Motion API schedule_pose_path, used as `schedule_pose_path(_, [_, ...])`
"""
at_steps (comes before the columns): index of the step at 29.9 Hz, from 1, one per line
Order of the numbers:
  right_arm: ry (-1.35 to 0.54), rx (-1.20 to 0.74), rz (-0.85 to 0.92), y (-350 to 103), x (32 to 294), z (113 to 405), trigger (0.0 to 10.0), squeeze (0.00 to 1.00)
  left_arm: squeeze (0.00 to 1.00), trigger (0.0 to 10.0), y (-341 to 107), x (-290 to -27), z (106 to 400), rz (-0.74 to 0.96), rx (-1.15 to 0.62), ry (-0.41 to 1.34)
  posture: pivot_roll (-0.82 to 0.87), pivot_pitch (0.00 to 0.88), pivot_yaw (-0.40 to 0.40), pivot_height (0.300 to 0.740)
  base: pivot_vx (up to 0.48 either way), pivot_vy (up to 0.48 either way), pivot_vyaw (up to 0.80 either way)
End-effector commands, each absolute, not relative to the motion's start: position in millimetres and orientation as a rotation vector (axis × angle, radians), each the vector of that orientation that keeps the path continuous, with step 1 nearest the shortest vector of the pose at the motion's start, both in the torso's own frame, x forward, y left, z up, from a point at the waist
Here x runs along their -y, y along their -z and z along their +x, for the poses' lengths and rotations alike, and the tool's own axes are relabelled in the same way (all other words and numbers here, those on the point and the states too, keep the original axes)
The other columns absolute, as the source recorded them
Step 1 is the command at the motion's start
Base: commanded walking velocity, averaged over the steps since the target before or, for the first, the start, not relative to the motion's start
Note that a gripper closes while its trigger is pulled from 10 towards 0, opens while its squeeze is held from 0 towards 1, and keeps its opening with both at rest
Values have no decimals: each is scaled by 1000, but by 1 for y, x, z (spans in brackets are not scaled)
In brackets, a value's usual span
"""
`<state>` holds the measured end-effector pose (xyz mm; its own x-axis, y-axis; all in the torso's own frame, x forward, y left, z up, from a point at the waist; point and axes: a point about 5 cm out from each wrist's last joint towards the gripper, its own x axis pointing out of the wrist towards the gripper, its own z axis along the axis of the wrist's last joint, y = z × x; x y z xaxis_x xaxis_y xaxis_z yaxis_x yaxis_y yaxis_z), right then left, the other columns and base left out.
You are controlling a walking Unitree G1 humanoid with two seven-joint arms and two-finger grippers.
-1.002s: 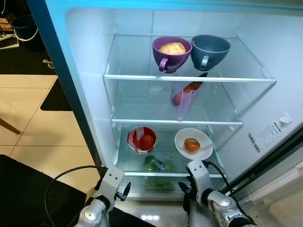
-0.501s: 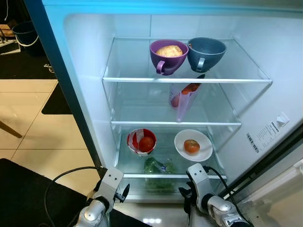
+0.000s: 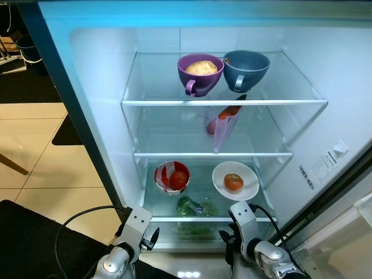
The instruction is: Restocking fridge
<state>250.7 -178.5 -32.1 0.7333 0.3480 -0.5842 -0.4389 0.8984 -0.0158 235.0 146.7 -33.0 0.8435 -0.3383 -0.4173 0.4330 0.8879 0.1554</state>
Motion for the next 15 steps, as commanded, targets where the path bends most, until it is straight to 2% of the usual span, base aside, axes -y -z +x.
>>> schedule_pose_path(1, [-423, -628, -136, 36, 179, 247, 10000, 0, 0, 10000, 34, -155, 234, 275, -404, 408, 118, 61, 4, 576, 0, 0, 0])
schedule_pose_path(12, [-426, -626, -136, 35, 179, 247, 10000, 0, 0, 10000, 36, -157, 231, 278, -417, 404, 116, 58, 3, 606, 0, 0, 0])
schedule_pose_path(15, [-429, -619, -134, 35, 178, 248, 10000, 0, 0, 10000, 37, -159, 230, 283, -429, 399, 116, 55, 4, 631, 0, 0, 0])
